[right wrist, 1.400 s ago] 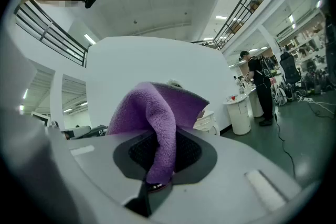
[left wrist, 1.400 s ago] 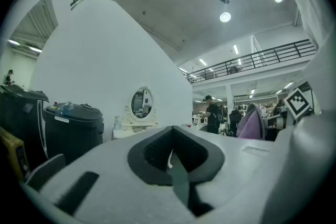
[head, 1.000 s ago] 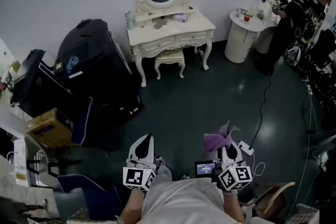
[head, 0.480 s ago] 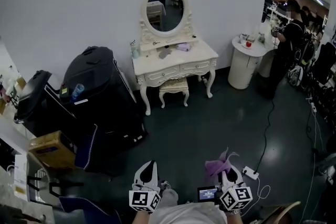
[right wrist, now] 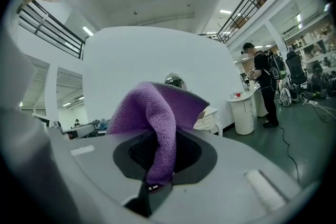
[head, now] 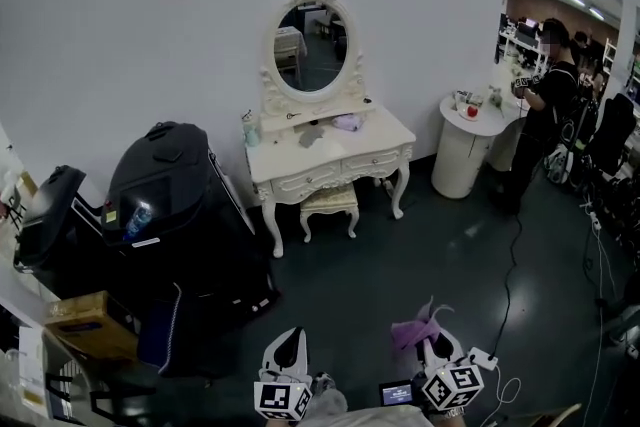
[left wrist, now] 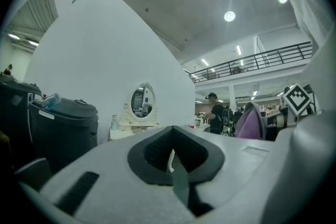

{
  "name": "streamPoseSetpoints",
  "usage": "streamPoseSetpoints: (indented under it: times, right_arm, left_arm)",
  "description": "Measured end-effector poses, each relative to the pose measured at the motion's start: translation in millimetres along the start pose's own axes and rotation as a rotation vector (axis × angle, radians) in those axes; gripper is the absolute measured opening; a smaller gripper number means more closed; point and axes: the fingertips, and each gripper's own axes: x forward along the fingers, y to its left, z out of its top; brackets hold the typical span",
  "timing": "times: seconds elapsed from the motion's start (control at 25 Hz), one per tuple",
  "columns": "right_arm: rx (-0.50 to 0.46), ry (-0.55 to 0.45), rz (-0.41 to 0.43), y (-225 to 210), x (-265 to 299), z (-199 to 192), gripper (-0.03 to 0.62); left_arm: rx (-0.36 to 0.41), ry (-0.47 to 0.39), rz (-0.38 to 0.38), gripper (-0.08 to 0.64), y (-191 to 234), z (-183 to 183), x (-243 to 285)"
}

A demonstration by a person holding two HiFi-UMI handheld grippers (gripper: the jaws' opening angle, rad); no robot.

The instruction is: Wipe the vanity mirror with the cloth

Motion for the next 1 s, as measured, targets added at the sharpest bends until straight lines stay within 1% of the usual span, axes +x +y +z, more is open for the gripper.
streamPoseSetpoints:
  times: [0.12, 0.24, 0.36, 0.44, 0.52, 0.64, 0.72, 0.8, 0.92, 1.0]
  right_arm:
    - [-0.013, -0.006, 0.001, 3, 47, 14, 0.058]
    - [-0.024, -0.043, -0.021, 5, 89, 34, 0.058]
    - [-0.017, -0.081, -0.063, 6, 116, 46, 0.058]
    - [-0.012, -0.082, -0.076, 6, 132, 46, 0.058]
    - [-0.009, -0.06, -0.084, 6, 145, 39, 0.058]
    - [0.006, -0.033, -0.091, 5, 165, 35, 0.058]
    - [0.016, -0.03, -0.084, 8, 181, 35, 0.058]
    - [0.015, -0.026, -0.071, 9, 197, 35, 0.058]
    - [0.016, -0.016, -0.056, 1, 222, 36, 0.058]
    - [0.022, -0.012, -0.047, -5, 243, 39, 0.058]
  left_arm:
    - [-0.016, -0.033, -0.023, 0.0, 29, 9, 40]
    - [-0.011, -0.049, -0.052, 0.0, 56, 19, 81]
    - [0.013, -0.053, -0.096, 0.001, 74, 28, 111]
    - [0.033, -0.055, -0.103, 0.001, 86, 33, 124]
    - [0.012, -0.051, -0.089, 0.001, 100, 33, 132]
    - [-0.057, -0.053, -0.088, 0.0, 113, 32, 137]
    - [-0.071, -0.05, -0.065, 0.0, 126, 29, 141]
    - [-0.065, -0.048, -0.025, 0.0, 141, 27, 150]
    - [-0.05, -0.043, 0.013, 0.002, 156, 28, 168]
    - [-0.011, -0.029, 0.031, 0.002, 164, 30, 183]
